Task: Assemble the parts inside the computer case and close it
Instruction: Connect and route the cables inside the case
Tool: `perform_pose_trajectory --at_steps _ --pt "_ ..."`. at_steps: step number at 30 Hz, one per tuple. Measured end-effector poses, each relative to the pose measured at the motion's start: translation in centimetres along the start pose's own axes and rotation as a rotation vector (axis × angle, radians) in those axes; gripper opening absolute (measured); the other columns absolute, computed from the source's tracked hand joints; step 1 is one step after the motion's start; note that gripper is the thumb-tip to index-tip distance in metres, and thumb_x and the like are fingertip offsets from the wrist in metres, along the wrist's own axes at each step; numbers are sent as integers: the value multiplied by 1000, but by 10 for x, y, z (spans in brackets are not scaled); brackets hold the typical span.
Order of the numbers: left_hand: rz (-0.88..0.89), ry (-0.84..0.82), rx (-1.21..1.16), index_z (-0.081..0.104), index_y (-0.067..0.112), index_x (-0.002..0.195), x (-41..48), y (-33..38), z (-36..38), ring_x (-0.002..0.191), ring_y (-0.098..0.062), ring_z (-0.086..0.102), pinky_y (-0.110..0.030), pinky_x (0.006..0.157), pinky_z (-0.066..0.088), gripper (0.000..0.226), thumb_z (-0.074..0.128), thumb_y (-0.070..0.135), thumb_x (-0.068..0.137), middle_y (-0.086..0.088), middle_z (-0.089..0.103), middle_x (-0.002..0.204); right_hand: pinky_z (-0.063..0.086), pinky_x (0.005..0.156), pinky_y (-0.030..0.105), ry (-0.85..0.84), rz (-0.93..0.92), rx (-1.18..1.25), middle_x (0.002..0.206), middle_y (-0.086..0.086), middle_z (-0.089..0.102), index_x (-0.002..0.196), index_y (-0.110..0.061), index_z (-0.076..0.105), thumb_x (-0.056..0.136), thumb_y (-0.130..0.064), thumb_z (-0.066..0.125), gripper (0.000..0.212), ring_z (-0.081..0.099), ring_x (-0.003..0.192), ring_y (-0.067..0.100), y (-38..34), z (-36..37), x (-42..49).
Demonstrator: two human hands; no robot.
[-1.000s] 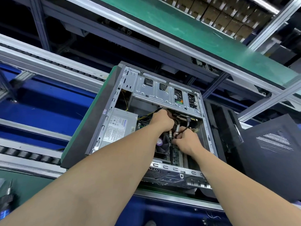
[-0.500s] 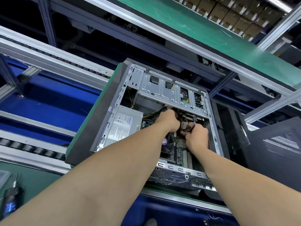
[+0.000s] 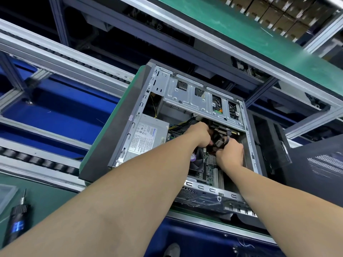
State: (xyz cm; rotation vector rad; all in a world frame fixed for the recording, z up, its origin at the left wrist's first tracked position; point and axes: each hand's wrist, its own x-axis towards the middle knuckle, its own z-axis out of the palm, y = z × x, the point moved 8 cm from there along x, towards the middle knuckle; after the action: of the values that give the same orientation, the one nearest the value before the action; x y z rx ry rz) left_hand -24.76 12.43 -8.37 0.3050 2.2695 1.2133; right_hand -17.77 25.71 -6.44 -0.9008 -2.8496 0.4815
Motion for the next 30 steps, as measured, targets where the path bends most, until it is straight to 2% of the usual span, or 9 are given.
perform_pose_trajectory --at_steps 4,8,10,13,15,18,21,24,30 --pt "-55 50 -123 59 2 127 -2 -4 -4 115 -32 61 -36 93 52 34 64 4 94 -16 67 122 48 78 33 10 21 18 102 19 68 110 -13 72 88 3 60 30 61 91 38 1 0 0" --pt "-182 279 -329 56 0 113 -5 -18 -27 79 -27 56 -34 67 46 18 53 4 95 -15 56 105 43 69 31 50 59 19 78 1 45 111 -14 72 90 6 58 32 52 74 31 3 -2 2" --pt "-226 307 -483 53 2 109 -7 -21 -29 74 -24 60 -33 62 49 16 52 7 94 -15 61 109 44 70 31 33 60 11 87 7 55 116 -13 72 90 4 60 34 54 78 32 3 -1 3" --pt "-250 302 -714 55 0 114 -4 -21 -25 82 -31 74 -35 67 55 23 47 6 93 -21 66 115 45 72 31 26 55 22 100 14 60 119 -12 72 89 4 60 36 58 86 36 4 1 4" --pt "-255 282 -907 54 -1 112 -3 -20 -22 77 -32 75 -32 57 52 21 42 1 95 -21 67 117 46 74 31 23 48 32 104 17 64 117 -12 72 88 4 60 35 59 87 36 3 2 4" --pt "-287 204 -1135 43 3 130 -3 -19 -14 73 -30 73 -30 53 60 36 38 -7 96 -20 63 122 46 74 30 20 45 47 106 20 69 114 -11 73 88 1 63 30 62 88 37 3 2 3" --pt "-286 151 -1204 40 9 136 -5 -17 -12 64 -26 70 -35 60 63 45 36 -10 95 -18 62 104 46 74 30 20 38 55 101 21 71 108 -10 74 88 0 65 24 67 92 40 3 1 2" --pt "-277 130 -1221 44 4 131 -7 -15 -13 63 -28 69 -34 56 63 40 36 -10 95 -18 63 90 46 75 29 21 28 68 100 19 70 107 -11 74 88 0 68 22 65 89 37 2 1 2" --pt "-275 113 -1227 45 3 118 -12 -13 -13 64 -27 69 -34 59 63 27 38 -10 96 -16 62 86 46 73 30 17 17 76 91 13 62 90 -17 66 88 -1 73 18 57 80 32 1 1 2"
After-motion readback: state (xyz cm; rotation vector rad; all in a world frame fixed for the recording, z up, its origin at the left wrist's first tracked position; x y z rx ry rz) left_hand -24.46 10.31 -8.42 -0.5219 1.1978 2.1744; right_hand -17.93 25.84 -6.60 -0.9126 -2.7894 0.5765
